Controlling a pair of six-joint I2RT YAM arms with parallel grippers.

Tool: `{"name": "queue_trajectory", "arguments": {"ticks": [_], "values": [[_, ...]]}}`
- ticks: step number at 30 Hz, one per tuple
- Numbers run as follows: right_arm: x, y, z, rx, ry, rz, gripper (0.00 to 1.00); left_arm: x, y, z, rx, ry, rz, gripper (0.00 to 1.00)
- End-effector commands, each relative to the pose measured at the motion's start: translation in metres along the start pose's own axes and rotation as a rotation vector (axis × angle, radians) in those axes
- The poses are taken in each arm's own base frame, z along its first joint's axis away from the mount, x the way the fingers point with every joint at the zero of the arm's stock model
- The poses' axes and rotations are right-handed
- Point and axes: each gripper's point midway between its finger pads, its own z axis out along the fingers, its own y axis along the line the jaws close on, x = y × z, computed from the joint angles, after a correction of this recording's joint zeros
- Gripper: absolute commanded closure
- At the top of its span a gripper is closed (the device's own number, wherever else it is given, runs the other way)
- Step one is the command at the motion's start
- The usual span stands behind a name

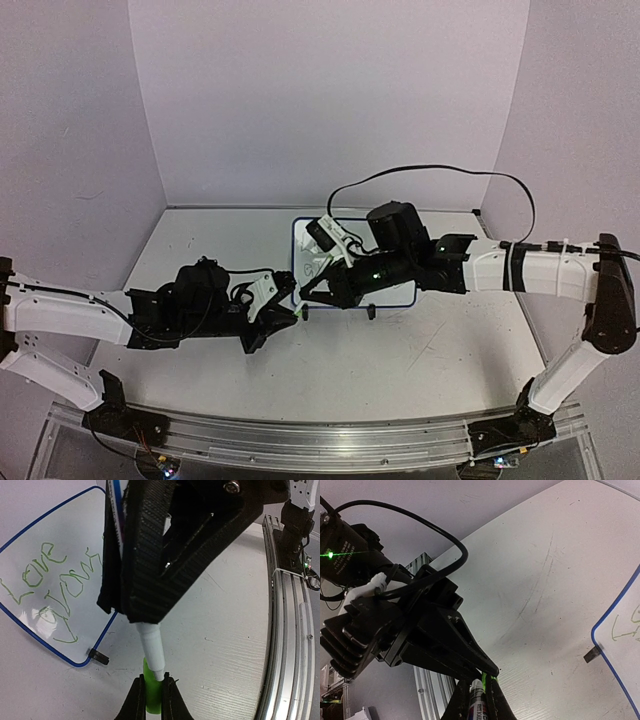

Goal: Write a sentence on the whiteboard
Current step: Insert the whiteboard marker without the cap into the pen cap.

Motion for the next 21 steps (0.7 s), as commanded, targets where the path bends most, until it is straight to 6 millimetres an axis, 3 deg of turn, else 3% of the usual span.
{"name": "queue_trajectory", "arguments": {"ticks": [1, 12, 21], "values": [[-0.023, 0.001, -0.006, 0.031, -0.064, -0.042, 1.0, -0.015, 0.002, -0.007, -0.016, -0.061, -0.003, 1.0], [-0.024, 0.004, -0.017, 0.041, -0.091, -0.043, 1.0, -0.008, 0.003, -0.006, -0.022, -0.048, -0.014, 1.0], [-0.013, -0.003, -0.007, 0.038, -0.061, -0.024, 1.0, -0.011, 0.004, -0.008, -0.029, -0.055, -0.017, 1.0]]}}
